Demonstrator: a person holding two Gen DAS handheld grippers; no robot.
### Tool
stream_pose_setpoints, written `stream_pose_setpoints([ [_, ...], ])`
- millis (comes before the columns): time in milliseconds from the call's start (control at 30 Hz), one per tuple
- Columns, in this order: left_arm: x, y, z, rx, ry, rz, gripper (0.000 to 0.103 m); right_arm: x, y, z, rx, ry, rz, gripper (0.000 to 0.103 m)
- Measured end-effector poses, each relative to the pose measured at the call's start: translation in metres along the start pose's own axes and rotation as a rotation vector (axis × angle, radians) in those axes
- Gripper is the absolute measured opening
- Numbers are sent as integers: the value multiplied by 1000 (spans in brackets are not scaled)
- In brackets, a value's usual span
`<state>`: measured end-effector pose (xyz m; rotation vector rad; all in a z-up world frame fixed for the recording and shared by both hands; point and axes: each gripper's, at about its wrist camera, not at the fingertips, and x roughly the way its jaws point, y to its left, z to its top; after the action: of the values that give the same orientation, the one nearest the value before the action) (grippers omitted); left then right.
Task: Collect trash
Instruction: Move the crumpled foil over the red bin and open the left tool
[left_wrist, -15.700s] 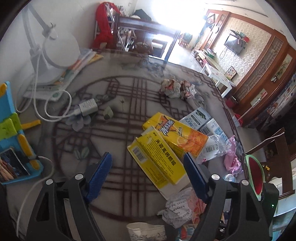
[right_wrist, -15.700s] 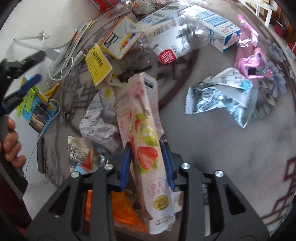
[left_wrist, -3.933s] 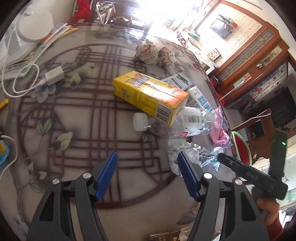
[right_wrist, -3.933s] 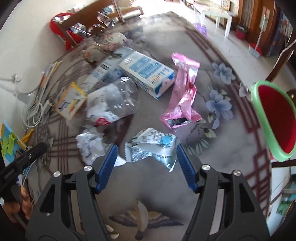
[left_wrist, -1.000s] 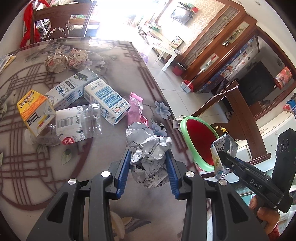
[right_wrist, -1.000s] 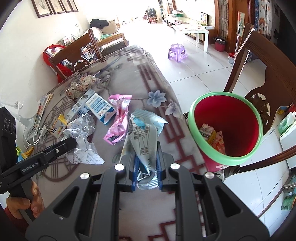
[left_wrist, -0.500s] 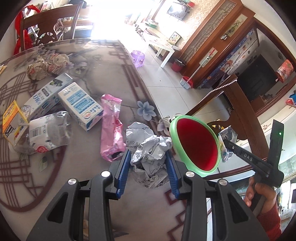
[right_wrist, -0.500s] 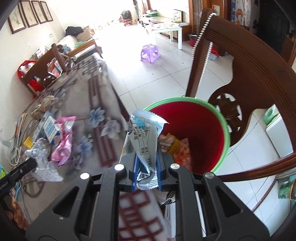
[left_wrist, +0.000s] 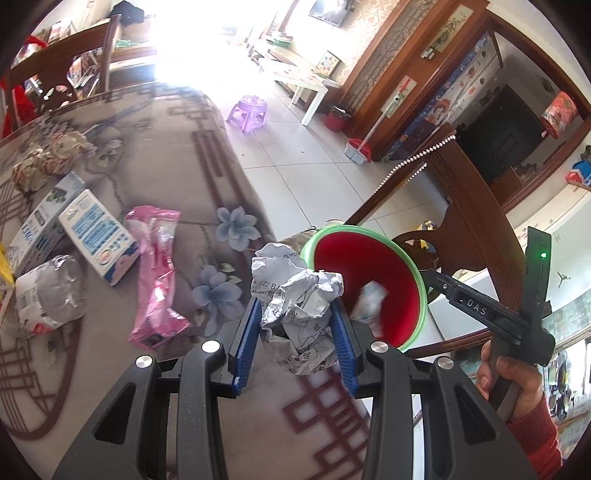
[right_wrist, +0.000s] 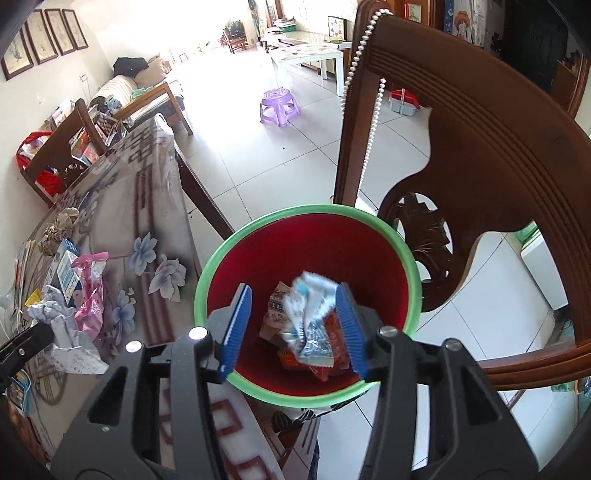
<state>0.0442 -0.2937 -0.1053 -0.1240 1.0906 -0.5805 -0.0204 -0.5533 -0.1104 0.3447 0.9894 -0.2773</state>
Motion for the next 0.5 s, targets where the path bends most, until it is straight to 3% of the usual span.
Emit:
stream_pose_setpoints([
  [500,65,-100,38,257,41,-103,36,-45,-49,-24,110,-47,-70,46],
])
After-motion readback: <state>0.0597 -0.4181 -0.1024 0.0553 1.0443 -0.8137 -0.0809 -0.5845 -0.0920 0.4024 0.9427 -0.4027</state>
